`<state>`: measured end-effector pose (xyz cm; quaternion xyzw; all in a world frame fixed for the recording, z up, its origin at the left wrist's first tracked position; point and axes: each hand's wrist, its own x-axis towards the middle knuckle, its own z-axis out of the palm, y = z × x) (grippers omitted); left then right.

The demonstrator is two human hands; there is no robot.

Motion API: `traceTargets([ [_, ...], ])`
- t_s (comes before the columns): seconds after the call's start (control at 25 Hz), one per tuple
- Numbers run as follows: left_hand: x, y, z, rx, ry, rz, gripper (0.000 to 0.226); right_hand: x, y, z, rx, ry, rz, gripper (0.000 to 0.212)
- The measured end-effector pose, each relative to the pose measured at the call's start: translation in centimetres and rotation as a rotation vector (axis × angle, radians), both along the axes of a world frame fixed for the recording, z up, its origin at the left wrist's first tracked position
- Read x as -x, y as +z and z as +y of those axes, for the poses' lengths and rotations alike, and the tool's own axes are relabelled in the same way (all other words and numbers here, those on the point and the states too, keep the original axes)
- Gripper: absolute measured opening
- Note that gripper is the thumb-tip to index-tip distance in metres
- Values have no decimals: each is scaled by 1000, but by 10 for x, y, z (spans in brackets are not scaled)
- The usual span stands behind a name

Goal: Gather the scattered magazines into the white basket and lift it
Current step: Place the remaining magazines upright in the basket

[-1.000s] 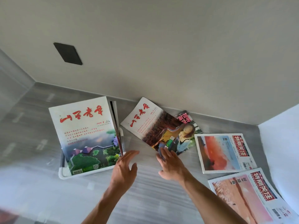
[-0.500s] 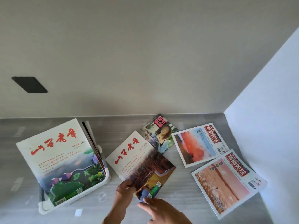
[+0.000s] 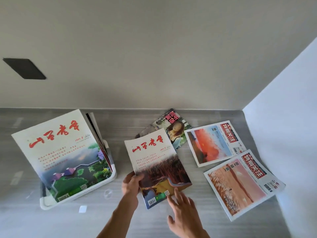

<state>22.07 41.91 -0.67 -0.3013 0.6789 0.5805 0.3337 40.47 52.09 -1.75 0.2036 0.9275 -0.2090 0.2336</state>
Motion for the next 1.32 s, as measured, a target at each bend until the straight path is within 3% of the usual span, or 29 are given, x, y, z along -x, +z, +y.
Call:
traceTargets([
  [0.12, -6, 6, 23, 156, -260, 193, 23, -11, 6, 12, 96, -21, 37, 57],
  [0.2, -13, 22, 29, 198, -389, 353, 23, -3, 21, 30, 318, -262, 49, 53],
  [0.28, -19, 38, 13, 11, -368, 402, 23, 10, 34, 56, 501, -606, 190, 57],
  [0.36, -23, 61, -15, -303, -336, 370, 26, 29, 51, 80, 698, -840, 279, 73],
  [0.44, -21, 85, -42, -489, -386, 368, 24, 55, 72, 91, 957, -855, 311, 65],
  [0.52, -14, 101, -57, -483, -431, 437, 23, 79, 95, 90, 1058, -793, 371, 40],
  [0.64, 0, 104, -70, -279, -305, 633, 38, 88, 108, 77, 1005, -814, 491, 17],
  [0.76, -4, 89, -80, 40, -284, 756, 13, 80, 96, 52, 796, -606, 503, 27],
  [0.88, -13, 71, -76, 232, -333, 745, 15, 79, 84, 34, 605, -550, 526, 26],
  [1.08, 2, 122, -103, 102, -223, 881, 23, 109, 108, 17, 563, -528, 554, 12],
  [1.2, 40, 156, -146, 99, -115, 946, 15, 155, 149, -16, 730, -433, 645, 22],
  [1.32, 95, 171, -195, 137, -3, 913, 14, 219, 168, -67, 759, -371, 667, 23],
])
